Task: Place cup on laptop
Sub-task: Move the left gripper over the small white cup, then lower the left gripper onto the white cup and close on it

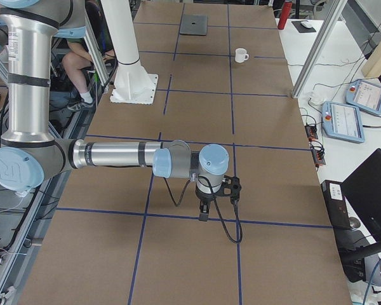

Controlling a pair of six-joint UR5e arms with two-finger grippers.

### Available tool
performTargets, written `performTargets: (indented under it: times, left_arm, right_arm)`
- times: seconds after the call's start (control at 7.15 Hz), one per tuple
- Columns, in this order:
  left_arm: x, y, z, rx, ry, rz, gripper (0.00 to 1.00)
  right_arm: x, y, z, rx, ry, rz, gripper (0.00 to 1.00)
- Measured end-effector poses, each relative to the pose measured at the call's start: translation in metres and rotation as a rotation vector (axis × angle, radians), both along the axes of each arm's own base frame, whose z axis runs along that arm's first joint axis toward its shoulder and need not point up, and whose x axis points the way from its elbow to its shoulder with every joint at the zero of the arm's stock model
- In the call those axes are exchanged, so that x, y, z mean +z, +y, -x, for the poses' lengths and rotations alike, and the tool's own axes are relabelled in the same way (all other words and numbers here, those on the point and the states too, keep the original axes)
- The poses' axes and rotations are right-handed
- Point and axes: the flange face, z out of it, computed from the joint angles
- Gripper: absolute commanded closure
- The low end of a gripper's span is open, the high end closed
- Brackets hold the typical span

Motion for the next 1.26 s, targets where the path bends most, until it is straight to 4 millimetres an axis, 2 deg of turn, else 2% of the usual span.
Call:
performTargets:
  times: [0.28, 0.42, 0.7, 0.84, 1.12, 1.26]
  left_arm:
    - [-0.062, -0.018, -0.077, 0.039, 0.037, 0.004, 0.0]
    - [-0.09, -0.028, -0.109, 0.046, 0.051, 0.01, 0.0]
    - [-0.137, -0.051, -0.172, 0.076, 0.07, 0.017, 0.0]
    - [-0.15, -0.062, -0.195, 0.082, 0.067, 0.019, 0.0]
    - [-0.165, -0.076, -0.211, 0.049, 0.074, 0.0, 0.0]
    - [-0.161, -0.082, -0.215, 0.012, 0.093, 0.008, 0.0]
  right_arm:
    - [0.0, 0.0, 0.0, 0.0, 0.0, 0.0, 0.0]
    - [0.0, 0.0, 0.0, 0.0, 0.0, 0.0, 0.0]
    - [0.0, 0.0, 0.0, 0.0, 0.0, 0.0, 0.0]
    - [0.0, 0.0, 0.0, 0.0, 0.0, 0.0, 0.0]
    - [0.0, 0.0, 0.0, 0.0, 0.0, 0.0, 0.0]
    - [0.0, 0.0, 0.0, 0.0, 0.0, 0.0, 0.0]
